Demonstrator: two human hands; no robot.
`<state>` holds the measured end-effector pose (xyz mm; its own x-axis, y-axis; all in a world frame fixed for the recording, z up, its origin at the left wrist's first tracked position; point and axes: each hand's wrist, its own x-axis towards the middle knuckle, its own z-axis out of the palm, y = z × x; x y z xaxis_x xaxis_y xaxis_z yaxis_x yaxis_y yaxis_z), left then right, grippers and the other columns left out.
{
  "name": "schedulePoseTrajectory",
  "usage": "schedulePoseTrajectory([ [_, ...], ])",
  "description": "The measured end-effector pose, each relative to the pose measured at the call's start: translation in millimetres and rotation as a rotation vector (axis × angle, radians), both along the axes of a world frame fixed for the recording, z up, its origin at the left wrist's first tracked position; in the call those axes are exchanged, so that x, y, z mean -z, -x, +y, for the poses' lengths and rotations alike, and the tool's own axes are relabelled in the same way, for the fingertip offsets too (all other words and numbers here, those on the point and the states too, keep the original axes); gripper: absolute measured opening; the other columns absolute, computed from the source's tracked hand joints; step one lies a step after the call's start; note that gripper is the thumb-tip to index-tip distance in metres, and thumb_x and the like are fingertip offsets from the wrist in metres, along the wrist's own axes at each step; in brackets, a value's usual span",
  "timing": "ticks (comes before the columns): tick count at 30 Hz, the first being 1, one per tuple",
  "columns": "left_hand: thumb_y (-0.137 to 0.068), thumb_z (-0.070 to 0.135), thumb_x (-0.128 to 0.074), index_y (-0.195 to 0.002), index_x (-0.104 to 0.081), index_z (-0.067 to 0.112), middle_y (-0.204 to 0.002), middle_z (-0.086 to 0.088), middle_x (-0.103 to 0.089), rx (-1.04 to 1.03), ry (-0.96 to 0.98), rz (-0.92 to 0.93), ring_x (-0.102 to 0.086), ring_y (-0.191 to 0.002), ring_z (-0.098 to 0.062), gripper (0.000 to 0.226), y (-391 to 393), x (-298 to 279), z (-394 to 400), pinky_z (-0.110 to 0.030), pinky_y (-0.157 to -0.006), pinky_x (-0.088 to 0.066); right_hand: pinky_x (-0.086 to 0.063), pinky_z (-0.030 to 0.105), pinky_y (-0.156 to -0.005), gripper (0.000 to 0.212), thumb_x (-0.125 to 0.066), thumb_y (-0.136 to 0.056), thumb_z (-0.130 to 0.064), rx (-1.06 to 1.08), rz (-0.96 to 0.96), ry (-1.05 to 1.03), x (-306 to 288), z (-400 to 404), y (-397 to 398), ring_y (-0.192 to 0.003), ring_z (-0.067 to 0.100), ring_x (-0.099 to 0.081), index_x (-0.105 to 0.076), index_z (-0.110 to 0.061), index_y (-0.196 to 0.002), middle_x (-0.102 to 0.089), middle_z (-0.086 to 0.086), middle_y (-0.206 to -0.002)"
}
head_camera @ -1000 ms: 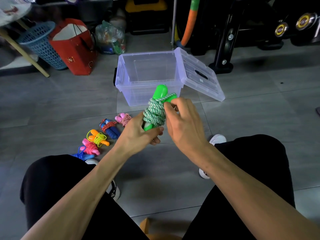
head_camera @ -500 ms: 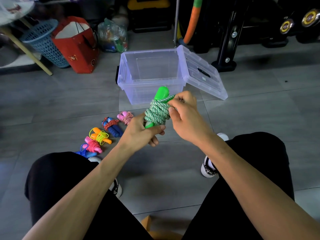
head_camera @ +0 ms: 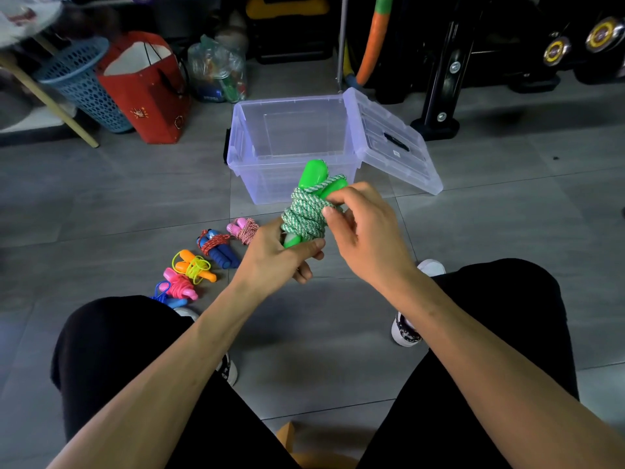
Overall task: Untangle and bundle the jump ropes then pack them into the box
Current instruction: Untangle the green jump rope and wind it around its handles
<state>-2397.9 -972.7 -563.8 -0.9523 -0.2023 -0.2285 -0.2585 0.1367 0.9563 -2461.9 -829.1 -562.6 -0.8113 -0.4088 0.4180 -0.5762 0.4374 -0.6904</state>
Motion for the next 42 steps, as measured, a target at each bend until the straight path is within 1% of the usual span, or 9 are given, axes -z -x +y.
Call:
schedulePoseTrajectory([
  [5,-0.090,0.005,-0.066,-0.087,-0.059,0.008,-0.076,-0.012,-0.070,-0.017,-0.059,0.020,-0.057,-0.046,-0.022,0.008,0,0,-5,-0.030,-0.047,-0.052,-0.056,0.033,-0.070,0.024,-0.052,-0.094,-0.005,-0.024,-0.158,0.188,-5,9,8,-0.072,0.009,-0.068,-0.071,-0.009,-0.109,-0.065,0.002,-0.092],
  [14,-0.090,0.006,-0.065,-0.096,-0.058,0.001,-0.075,-0.014,-0.069,-0.005,-0.106,0.030,-0.057,-0.046,-0.023,0.011,-4,-1,-7,-0.030,-0.048,-0.050,-0.050,0.021,-0.073,0.020,-0.063,-0.091,-0.003,-0.137,0.144,0.101,6,5,12,-0.082,0.009,-0.058,-0.070,0.001,-0.109,-0.061,0.012,-0.100],
  [21,-0.090,0.006,-0.065,-0.096,-0.058,0.003,-0.073,-0.010,-0.069,0.063,-0.099,0.024,-0.057,-0.047,-0.023,0.010,-9,-2,-7,-0.031,-0.049,-0.051,-0.049,0.038,-0.055,0.020,-0.049,-0.096,-0.018,-0.132,0.225,-0.082,-5,7,6,-0.078,0.011,-0.052,-0.061,-0.004,-0.104,-0.051,0.009,-0.108],
  [24,-0.091,0.006,-0.065,-0.094,-0.058,0.006,-0.075,-0.010,-0.070,0.075,-0.101,0.000,-0.058,-0.049,-0.023,0.008,-9,0,-1,-0.032,-0.050,-0.053,-0.047,0.039,-0.060,0.025,-0.041,-0.100,-0.020,-0.062,0.151,-0.046,-7,4,1,-0.076,0.011,-0.049,-0.056,-0.002,-0.103,-0.053,0.006,-0.104],
  [29,-0.090,0.009,-0.066,-0.091,-0.059,0.007,-0.077,-0.013,-0.069,0.024,-0.146,0.001,-0.057,-0.050,-0.025,0.008,-5,3,-1,-0.030,-0.051,-0.051,-0.046,0.036,-0.062,0.021,-0.046,-0.100,-0.020,0.024,0.050,0.051,-4,3,5,-0.067,0.015,-0.053,-0.058,-0.003,-0.104,-0.060,-0.005,-0.082],
  [33,-0.090,0.009,-0.066,-0.093,-0.059,0.005,-0.075,-0.012,-0.068,0.016,-0.159,0.026,-0.057,-0.049,-0.025,0.009,-4,2,-1,-0.030,-0.049,-0.050,-0.045,0.012,-0.071,0.016,-0.061,-0.094,-0.009,-0.063,0.193,0.114,2,3,6,-0.072,0.003,-0.052,-0.069,0.001,-0.104,-0.066,0.009,-0.092],
  [36,-0.090,0.007,-0.065,-0.093,-0.058,0.003,-0.073,-0.011,-0.067,-0.004,-0.157,0.043,-0.055,-0.046,-0.023,0.009,-2,1,-5,-0.029,-0.047,-0.049,-0.047,0.013,-0.077,0.024,-0.064,-0.090,-0.004,-0.124,0.238,0.114,8,2,6,-0.078,0.007,-0.058,-0.067,0.005,-0.113,-0.066,0.014,-0.100],
  [39,-0.092,0.009,-0.063,-0.088,-0.057,0.007,-0.067,-0.009,-0.062,-0.004,-0.190,0.008,-0.046,-0.042,-0.020,0.008,-2,0,-3,-0.026,-0.043,-0.043,-0.047,0.013,-0.067,0.018,-0.063,-0.090,-0.003,-0.069,0.079,0.228,6,1,8,-0.064,0.001,-0.057,-0.070,0.003,-0.104,-0.066,0.011,-0.091],
  [42,-0.093,0.015,-0.060,-0.081,-0.054,0.011,-0.062,-0.005,-0.050,-0.074,-0.364,-0.076,-0.032,-0.041,-0.013,0.015,2,-2,-4,-0.022,-0.040,-0.034,-0.052,0.024,-0.058,0.014,-0.058,-0.094,-0.010,-0.023,-0.226,0.380,-2,2,5,-0.057,0.010,-0.062,-0.070,-0.005,-0.097,-0.065,0.006,-0.081],
])
